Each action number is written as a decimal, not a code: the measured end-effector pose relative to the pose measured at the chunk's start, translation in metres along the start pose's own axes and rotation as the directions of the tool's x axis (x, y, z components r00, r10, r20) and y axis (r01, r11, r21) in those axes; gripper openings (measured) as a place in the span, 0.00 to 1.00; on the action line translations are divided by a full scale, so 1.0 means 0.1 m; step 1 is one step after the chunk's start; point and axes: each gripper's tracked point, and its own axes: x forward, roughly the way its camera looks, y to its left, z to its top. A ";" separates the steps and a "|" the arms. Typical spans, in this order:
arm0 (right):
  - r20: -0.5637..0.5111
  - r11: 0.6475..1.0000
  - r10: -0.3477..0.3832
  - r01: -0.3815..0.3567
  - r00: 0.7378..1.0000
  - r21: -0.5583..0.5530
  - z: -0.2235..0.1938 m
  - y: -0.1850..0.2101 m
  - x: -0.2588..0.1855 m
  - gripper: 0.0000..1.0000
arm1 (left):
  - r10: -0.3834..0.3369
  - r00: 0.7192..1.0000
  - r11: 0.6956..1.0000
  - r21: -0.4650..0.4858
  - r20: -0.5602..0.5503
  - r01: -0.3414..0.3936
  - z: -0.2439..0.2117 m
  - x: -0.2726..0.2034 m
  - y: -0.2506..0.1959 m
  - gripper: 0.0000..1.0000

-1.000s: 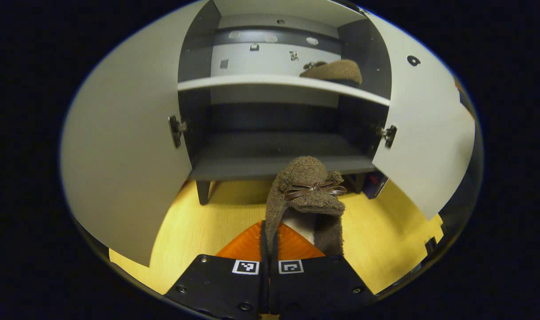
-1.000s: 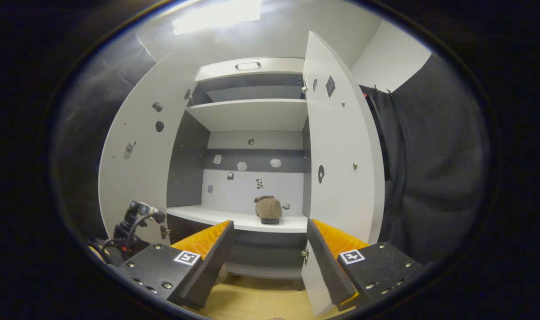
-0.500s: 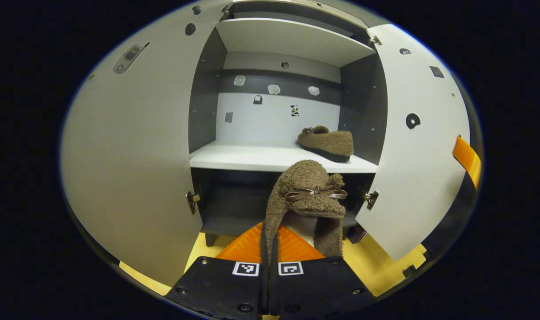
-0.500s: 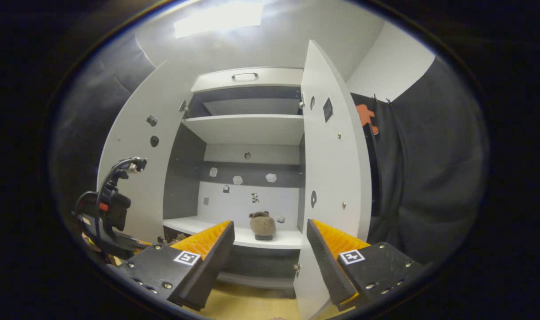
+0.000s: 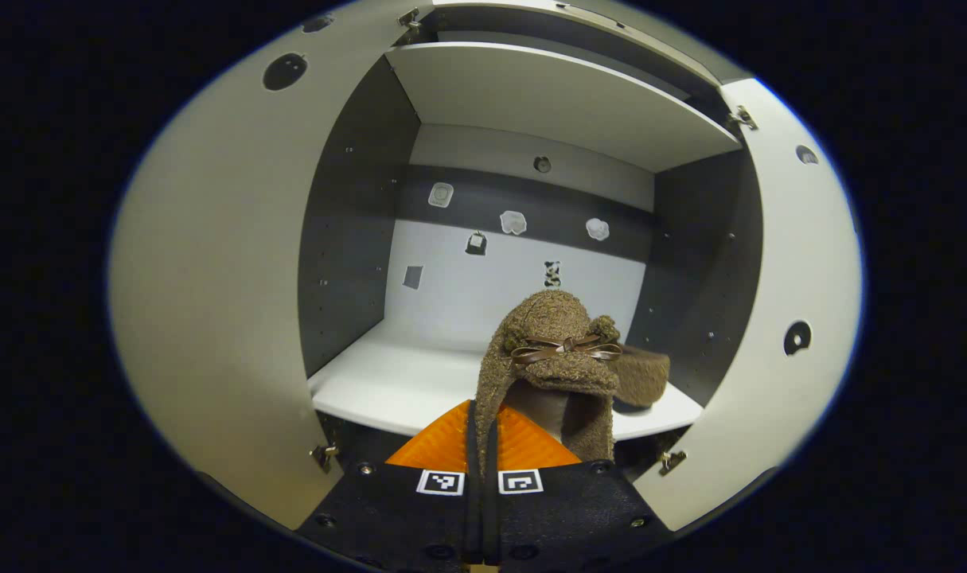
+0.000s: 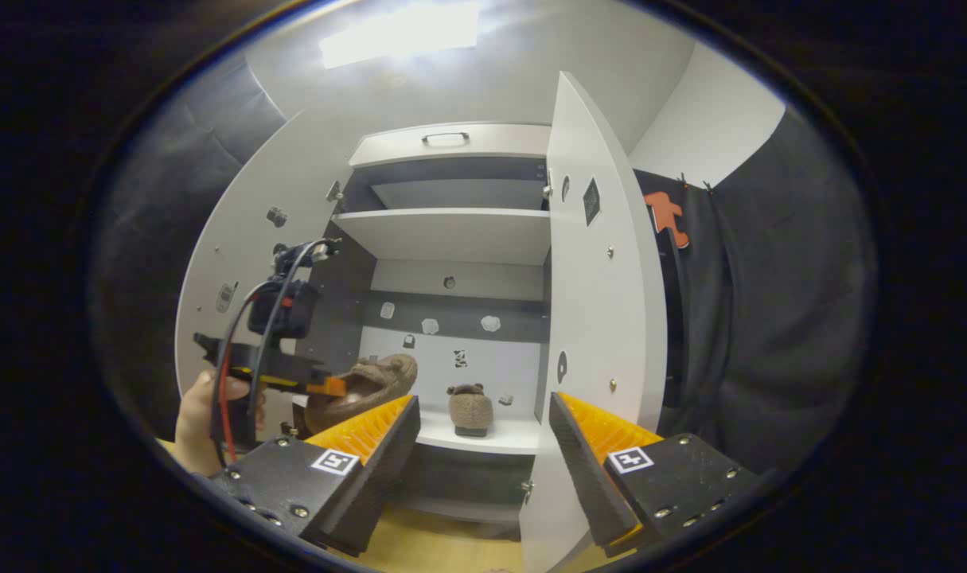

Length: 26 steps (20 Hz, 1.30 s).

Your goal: Grab one shoe with the right hand and put it into the shoe cabinet, grab the other shoe with the left hand and put it into the shoe cabinet; then close the right door with the right hand and the left door with the left hand.

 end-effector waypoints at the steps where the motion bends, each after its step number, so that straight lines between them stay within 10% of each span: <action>1: 0.001 1.000 0.006 -0.006 1.000 -0.007 0.00 0.01 0.00 0.98 | 0.000 1.000 1.000 -0.020 0.010 0.000 0.08 0.12 -0.02 0.01; 16: 0.025 0.997 0.066 -0.067 0.998 0.033 -0.13 0.20 0.00 0.98 | 0.012 1.000 0.989 -0.149 0.026 -0.008 0.05 1.06 0.18 0.11; 21: 0.033 0.999 0.044 -0.045 0.998 0.021 -0.13 0.23 -0.02 0.98 | -0.016 0.995 0.985 -0.170 0.094 0.032 0.09 1.14 0.28 0.84; 26: 0.006 0.999 0.030 -0.030 1.000 0.024 -0.24 0.24 -0.03 0.99 | 0.010 0.976 0.987 -0.157 0.217 0.025 0.38 0.80 0.33 0.89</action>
